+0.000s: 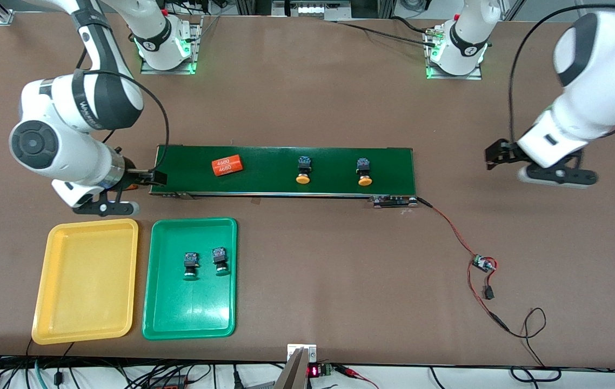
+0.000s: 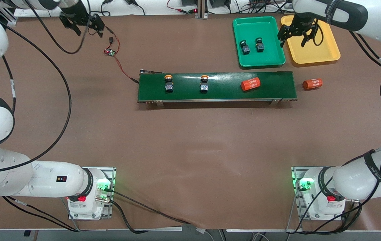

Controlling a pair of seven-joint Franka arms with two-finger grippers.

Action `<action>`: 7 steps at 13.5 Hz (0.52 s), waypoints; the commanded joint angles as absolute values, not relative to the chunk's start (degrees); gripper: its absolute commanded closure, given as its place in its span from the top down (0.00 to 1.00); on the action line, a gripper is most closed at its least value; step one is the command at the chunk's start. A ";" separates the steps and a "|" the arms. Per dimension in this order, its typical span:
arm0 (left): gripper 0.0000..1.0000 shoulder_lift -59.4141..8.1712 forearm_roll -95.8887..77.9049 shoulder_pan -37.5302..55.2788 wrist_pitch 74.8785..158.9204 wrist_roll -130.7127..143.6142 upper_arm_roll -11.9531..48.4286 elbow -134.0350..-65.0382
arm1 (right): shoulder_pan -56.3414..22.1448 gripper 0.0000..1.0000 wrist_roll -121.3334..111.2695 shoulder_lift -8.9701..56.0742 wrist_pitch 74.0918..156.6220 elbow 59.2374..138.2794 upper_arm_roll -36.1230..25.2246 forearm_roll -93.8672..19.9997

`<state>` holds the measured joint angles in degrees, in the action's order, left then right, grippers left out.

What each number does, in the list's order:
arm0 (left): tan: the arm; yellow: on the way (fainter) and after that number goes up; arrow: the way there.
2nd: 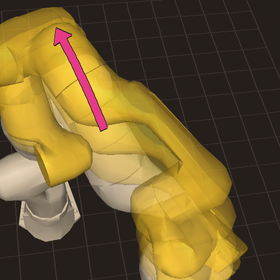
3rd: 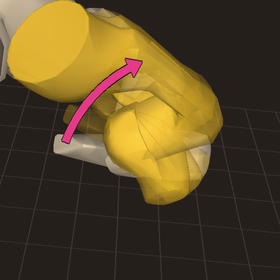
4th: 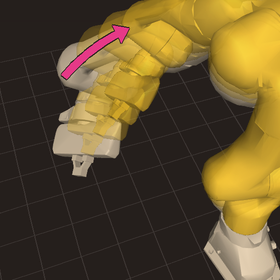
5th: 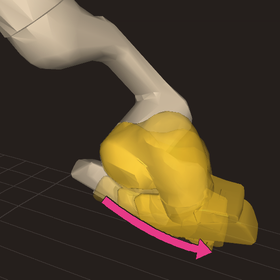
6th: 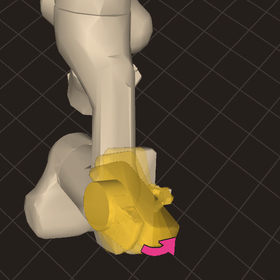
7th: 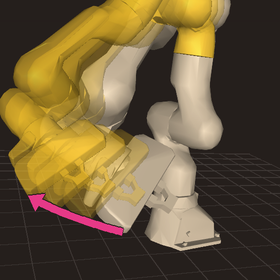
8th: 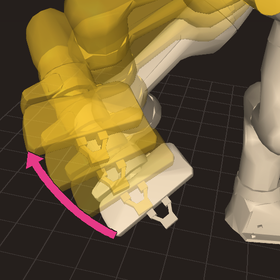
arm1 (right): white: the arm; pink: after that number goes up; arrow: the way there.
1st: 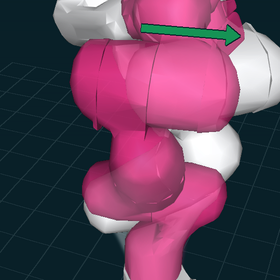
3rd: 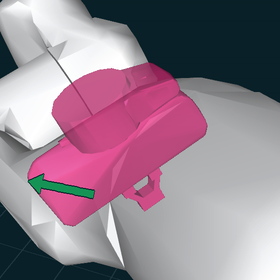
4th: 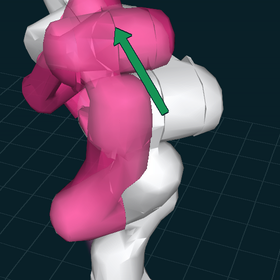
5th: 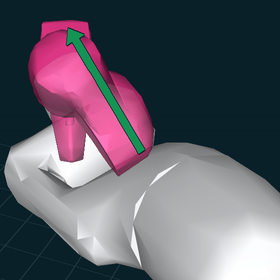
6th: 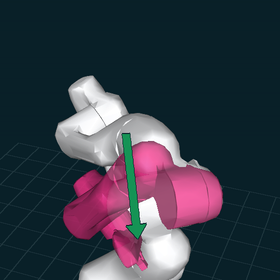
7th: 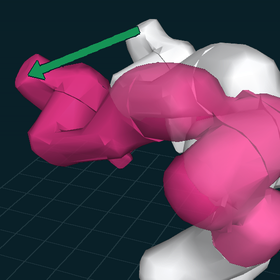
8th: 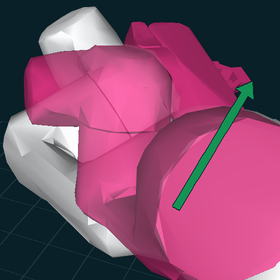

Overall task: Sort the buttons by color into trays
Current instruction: 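Release the yellow button on the belt while the right gripper reaches the belt, then grasp a yellow button on the belt with the right gripper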

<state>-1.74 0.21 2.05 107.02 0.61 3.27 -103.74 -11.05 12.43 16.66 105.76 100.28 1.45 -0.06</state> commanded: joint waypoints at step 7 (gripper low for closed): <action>1.00 -1.76 0.26 2.55 92.83 -3.08 -1.05 -92.99 | -10.90 1.00 20.54 12.48 111.25 108.62 13.61 -0.79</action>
<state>-1.67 0.21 2.54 96.91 -1.63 0.12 -95.15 -11.41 17.27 14.90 108.28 104.57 11.36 -0.22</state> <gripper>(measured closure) 0.000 0.000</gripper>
